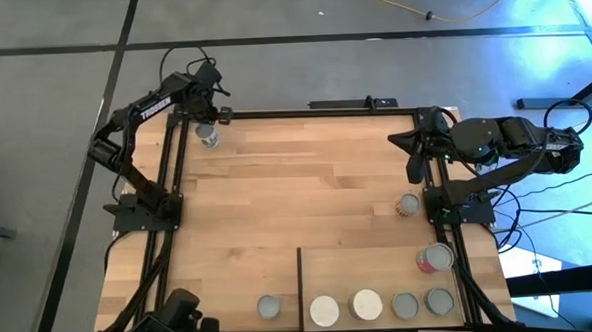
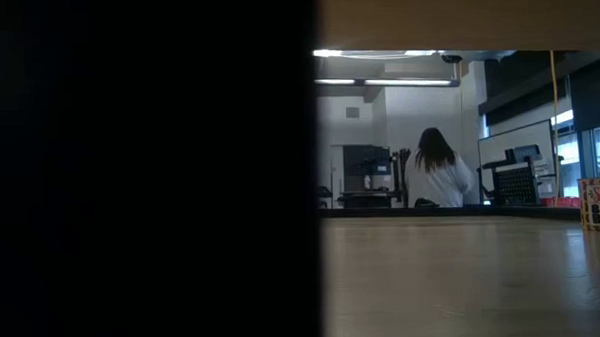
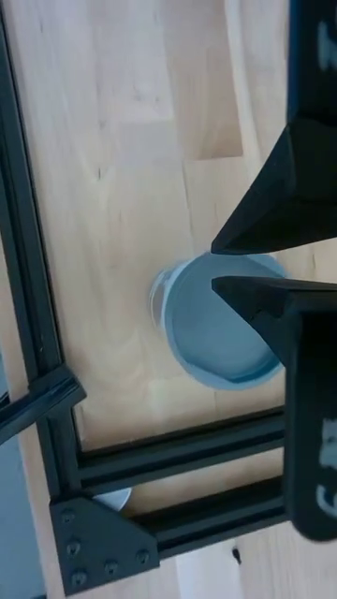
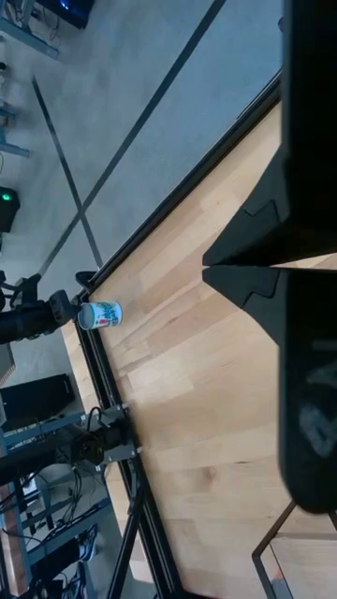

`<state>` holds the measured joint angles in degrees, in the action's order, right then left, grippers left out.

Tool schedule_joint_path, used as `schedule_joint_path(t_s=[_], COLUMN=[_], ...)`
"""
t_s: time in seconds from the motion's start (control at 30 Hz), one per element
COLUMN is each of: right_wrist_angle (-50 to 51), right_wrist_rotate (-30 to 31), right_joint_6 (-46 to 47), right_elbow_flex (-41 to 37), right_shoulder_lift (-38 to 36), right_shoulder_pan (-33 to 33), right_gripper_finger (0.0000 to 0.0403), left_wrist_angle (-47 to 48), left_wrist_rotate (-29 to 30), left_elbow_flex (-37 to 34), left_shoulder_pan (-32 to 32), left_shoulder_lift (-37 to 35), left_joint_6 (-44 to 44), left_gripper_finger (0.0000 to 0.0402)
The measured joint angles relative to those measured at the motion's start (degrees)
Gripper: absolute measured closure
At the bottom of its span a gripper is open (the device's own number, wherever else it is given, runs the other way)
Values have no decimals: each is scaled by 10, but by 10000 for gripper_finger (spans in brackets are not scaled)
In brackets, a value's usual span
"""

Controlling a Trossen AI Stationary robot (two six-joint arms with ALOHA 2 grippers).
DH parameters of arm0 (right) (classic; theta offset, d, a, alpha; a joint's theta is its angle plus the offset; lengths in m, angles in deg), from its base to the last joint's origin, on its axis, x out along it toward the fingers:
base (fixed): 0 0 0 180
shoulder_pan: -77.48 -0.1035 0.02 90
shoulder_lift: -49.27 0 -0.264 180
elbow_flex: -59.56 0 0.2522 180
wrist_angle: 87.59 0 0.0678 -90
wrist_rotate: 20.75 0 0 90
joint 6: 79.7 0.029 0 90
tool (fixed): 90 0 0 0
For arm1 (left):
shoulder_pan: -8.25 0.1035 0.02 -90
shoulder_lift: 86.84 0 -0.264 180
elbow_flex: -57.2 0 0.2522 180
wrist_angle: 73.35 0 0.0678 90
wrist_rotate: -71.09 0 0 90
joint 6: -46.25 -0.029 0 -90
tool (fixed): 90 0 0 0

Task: Pick and place cans onto a shelf
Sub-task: Put the canned mixed vegetables on the shelf

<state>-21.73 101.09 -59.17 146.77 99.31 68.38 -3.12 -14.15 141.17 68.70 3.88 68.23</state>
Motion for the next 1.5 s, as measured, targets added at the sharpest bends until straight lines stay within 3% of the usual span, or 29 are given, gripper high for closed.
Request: schedule_joint_path(t_s=[0.17, 1.5], right_wrist_angle=[0, 0], right_wrist_rotate=[0, 1], right_joint_6=[0, -2], right_elbow_flex=[0, 0], right_shoulder_lift=[0, 0], right_shoulder_pan=[0, 0], right_gripper_finger=[398, 398], left_wrist_angle=[0, -47], left_wrist_rotate=[-30, -26], left_elbow_flex=[0, -35], left_shoulder_pan=[4, 5], left_shoulder_lift=[0, 0], left_joint_6=[0, 20], left_gripper_finger=[360, 360])
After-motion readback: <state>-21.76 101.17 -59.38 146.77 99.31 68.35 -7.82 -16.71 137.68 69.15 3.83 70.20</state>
